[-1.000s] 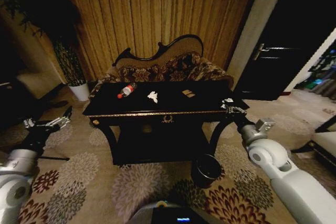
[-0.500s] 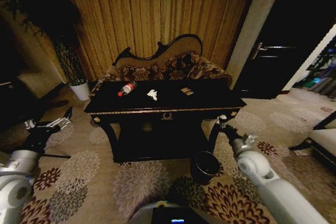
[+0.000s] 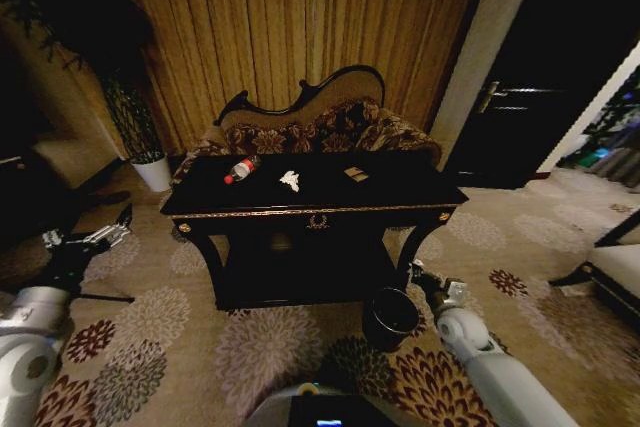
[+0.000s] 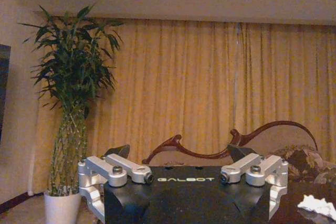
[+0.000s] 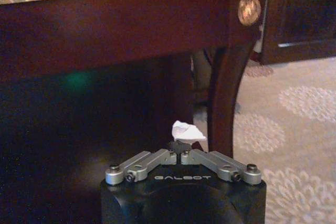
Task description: Move to the front of the table and place the trash on the table into the trash bin.
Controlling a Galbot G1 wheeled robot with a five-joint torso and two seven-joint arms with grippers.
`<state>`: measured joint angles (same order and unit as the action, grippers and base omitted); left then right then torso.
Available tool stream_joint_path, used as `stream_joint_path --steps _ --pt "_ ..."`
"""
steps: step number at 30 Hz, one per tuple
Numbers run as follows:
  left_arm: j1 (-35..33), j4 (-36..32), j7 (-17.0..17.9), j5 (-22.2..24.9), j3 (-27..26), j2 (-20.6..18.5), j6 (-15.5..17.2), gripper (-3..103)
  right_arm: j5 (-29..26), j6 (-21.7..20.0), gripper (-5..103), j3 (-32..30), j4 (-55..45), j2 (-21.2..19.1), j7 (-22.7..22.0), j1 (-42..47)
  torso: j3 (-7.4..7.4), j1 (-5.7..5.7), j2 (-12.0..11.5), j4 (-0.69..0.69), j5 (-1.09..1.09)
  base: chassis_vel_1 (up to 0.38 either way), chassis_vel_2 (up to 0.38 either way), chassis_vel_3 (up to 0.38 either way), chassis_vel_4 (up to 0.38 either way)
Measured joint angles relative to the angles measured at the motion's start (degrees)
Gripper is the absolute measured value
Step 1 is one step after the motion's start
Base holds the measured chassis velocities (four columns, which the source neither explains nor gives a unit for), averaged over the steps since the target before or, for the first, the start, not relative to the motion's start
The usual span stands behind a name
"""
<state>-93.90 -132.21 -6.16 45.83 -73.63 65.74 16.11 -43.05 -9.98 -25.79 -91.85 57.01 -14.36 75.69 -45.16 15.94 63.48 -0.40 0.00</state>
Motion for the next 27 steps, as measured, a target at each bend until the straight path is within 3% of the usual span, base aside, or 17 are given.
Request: stream_joint_path --steps 6,20,22,24,27 --pt "-0.67 -0.16 0.01 3.51 -3.32 -2.16 0.60 100 4.06 0.08 0 2.48 9.65 2.34 -0.01 -3.70 -0.01 0.01 0.00 -0.01 0.01 0.000 0.000 0.000 0.000" --pt "-0.72 0.17 -0.17 3.78 -4.55 -2.34 0.74 100 8.23 0.50 0 2.98 13.04 4.71 0.29 -4.19 0.00 0.00 0.00 -0.01 0.00 0.000 0.000 0.000 0.000" --pt "-0.85 0.17 -0.42 3.68 -4.41 -2.31 0.68 100 9.13 0.55 11 2.56 13.29 4.90 0.27 -4.03 0.00 0.00 0.00 -0.01 0.00 0.000 0.000 0.000 0.000" --pt "-0.88 0.16 -0.46 3.68 -4.39 -2.30 0.65 100 9.28 0.61 11 2.44 13.35 4.92 0.26 -3.99 0.00 0.00 0.00 -0.01 -0.01 0.000 0.000 0.000 0.000" --pt "-0.85 0.26 -0.52 3.65 -4.25 -2.52 0.57 100 9.91 1.54 27 1.95 13.58 4.92 0.26 -3.70 0.00 0.00 0.00 -0.01 0.00 0.000 0.000 0.000 0.000"
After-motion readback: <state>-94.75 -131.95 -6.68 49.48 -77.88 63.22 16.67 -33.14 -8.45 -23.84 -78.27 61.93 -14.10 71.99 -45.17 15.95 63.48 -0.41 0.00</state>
